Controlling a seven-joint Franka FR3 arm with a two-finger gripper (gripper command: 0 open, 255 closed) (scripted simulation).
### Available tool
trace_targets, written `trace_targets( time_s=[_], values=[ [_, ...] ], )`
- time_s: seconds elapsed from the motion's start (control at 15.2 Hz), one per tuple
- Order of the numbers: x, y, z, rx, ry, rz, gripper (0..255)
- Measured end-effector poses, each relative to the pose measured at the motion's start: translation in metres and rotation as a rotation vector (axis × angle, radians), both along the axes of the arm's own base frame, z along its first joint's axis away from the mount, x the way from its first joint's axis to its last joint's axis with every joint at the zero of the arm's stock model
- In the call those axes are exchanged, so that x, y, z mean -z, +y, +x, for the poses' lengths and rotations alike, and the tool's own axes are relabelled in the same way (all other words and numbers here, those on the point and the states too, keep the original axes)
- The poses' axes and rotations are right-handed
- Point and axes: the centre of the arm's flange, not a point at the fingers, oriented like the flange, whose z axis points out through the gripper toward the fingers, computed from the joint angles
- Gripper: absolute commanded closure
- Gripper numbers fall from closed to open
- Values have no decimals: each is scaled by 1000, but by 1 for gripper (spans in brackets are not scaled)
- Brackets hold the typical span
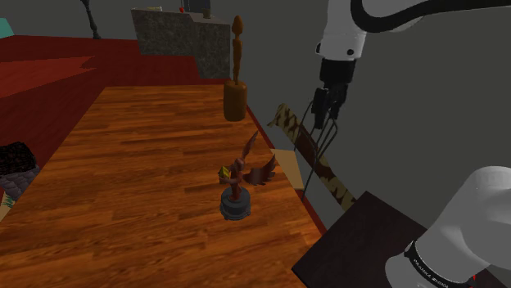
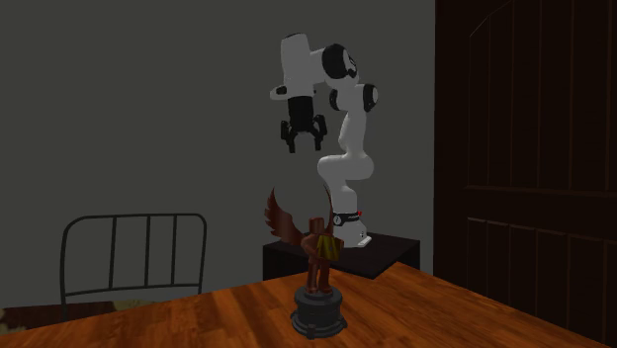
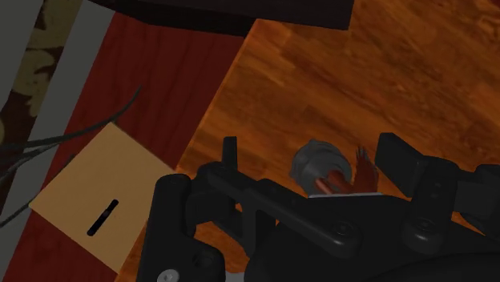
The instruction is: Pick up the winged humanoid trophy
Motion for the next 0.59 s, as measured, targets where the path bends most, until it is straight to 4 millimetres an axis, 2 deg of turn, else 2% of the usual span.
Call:
trace_targets(
  time_s=[0.59],
  values=[
    [72,80,68,-66,59,-19,0]
  ],
)
